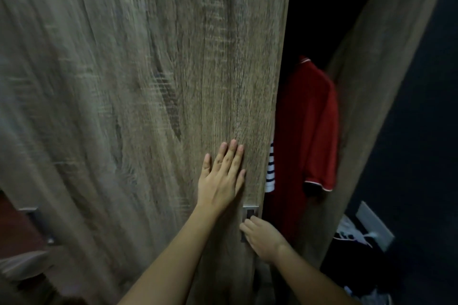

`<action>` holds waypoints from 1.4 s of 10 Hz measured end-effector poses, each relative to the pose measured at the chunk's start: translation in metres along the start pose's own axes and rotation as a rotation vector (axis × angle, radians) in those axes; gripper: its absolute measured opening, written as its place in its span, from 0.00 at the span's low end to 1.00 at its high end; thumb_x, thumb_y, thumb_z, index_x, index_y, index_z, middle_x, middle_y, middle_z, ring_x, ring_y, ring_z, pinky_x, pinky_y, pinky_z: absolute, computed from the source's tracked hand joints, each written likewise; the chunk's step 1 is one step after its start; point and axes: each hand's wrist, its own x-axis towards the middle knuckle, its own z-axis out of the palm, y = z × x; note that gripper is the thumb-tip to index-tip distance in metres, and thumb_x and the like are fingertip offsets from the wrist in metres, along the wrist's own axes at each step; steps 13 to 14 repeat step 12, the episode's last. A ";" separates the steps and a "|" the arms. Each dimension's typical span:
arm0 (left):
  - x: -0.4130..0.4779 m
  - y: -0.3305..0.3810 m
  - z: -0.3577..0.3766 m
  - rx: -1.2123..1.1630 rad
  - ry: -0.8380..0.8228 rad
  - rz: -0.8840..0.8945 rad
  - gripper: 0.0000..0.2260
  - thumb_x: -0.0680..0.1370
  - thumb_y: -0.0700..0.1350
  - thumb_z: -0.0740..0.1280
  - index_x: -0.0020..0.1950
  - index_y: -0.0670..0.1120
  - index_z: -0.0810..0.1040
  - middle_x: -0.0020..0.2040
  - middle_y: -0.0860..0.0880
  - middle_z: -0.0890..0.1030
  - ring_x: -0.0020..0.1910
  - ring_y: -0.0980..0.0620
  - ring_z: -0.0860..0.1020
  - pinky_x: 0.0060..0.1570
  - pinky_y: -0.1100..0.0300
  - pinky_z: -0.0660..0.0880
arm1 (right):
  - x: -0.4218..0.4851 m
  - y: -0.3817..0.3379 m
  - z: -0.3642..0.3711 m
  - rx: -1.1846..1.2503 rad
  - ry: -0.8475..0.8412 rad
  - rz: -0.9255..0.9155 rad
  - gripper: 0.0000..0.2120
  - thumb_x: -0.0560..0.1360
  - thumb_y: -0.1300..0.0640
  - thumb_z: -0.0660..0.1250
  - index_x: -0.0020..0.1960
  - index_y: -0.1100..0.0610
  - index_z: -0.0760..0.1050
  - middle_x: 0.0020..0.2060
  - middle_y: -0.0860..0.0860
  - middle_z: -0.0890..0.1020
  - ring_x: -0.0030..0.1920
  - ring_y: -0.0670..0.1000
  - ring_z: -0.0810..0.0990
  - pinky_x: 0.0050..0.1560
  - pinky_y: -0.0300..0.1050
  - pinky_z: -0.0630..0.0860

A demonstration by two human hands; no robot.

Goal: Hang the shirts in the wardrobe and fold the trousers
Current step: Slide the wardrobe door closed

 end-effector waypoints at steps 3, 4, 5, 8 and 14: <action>0.026 0.101 0.017 -0.085 0.030 0.009 0.26 0.82 0.54 0.46 0.77 0.47 0.44 0.78 0.49 0.40 0.77 0.53 0.41 0.72 0.51 0.42 | -0.070 0.029 0.048 0.061 -0.128 0.080 0.20 0.80 0.56 0.54 0.68 0.64 0.67 0.66 0.59 0.67 0.65 0.59 0.66 0.68 0.52 0.63; 0.031 0.121 0.020 -0.104 0.036 0.013 0.25 0.82 0.53 0.45 0.77 0.47 0.45 0.78 0.49 0.40 0.77 0.53 0.41 0.72 0.51 0.43 | -0.083 0.033 0.061 0.078 -0.161 0.090 0.21 0.81 0.56 0.51 0.70 0.64 0.65 0.69 0.59 0.65 0.67 0.59 0.64 0.70 0.52 0.60; 0.037 0.144 0.024 -0.125 0.046 0.009 0.25 0.82 0.53 0.44 0.77 0.47 0.44 0.78 0.49 0.39 0.76 0.53 0.40 0.71 0.51 0.43 | -0.101 0.039 0.076 0.092 -0.181 0.106 0.21 0.81 0.56 0.50 0.70 0.64 0.64 0.69 0.58 0.64 0.67 0.58 0.63 0.71 0.52 0.58; 0.042 0.175 0.032 -0.149 0.018 0.015 0.24 0.83 0.52 0.41 0.77 0.47 0.42 0.78 0.49 0.38 0.76 0.52 0.40 0.72 0.50 0.40 | -0.124 0.053 0.089 0.109 -0.207 0.117 0.21 0.81 0.57 0.51 0.70 0.64 0.64 0.69 0.59 0.64 0.67 0.59 0.63 0.71 0.52 0.57; 0.043 0.158 -0.006 -0.169 -0.076 0.050 0.23 0.79 0.50 0.53 0.73 0.43 0.61 0.75 0.45 0.59 0.76 0.50 0.53 0.72 0.52 0.51 | -0.131 0.071 0.063 0.527 -0.225 0.219 0.20 0.78 0.56 0.55 0.68 0.63 0.67 0.64 0.61 0.70 0.64 0.60 0.68 0.67 0.52 0.63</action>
